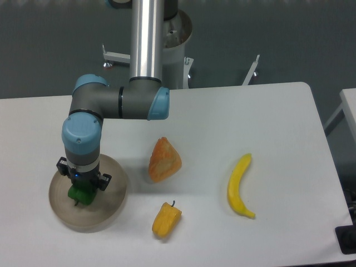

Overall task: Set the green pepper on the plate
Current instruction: 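Lower the green pepper onto the plate and hold it there, then open the gripper and raise it away from the pepper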

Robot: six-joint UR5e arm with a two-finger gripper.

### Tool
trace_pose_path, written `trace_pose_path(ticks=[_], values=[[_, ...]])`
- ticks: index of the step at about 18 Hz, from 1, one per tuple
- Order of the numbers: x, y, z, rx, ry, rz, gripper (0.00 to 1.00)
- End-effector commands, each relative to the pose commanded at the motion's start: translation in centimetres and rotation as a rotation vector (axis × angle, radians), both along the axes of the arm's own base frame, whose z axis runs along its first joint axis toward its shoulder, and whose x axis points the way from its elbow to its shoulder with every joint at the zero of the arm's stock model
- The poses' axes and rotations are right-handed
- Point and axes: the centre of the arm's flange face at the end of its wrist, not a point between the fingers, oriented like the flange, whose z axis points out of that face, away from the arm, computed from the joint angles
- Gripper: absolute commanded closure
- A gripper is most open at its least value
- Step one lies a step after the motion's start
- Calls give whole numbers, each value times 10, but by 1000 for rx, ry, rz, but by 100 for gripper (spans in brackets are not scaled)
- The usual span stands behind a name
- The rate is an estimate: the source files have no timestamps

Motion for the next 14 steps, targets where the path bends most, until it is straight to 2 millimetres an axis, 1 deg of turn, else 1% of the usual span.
trace_pose_path(ticks=[1,2,4,6,8,9,10,11,13,14], values=[[-2,-1,3,0,8,2,9],[-2,-1,6,1,13,-1,5],[-6,-2,15,10,33,-7,0],[-17,-4,23,15,85,-43,0],[-39,-9,36,18,163,-90,0],[-51,-14,43,10,177,-110,0],[-57,-16,48,-6,186,-142,0],[-70,-19,53,-19,196,-166,0],[-102,-31,64,-60,226,-195,0],[-121,-37,69,-76,250,-214,0]])
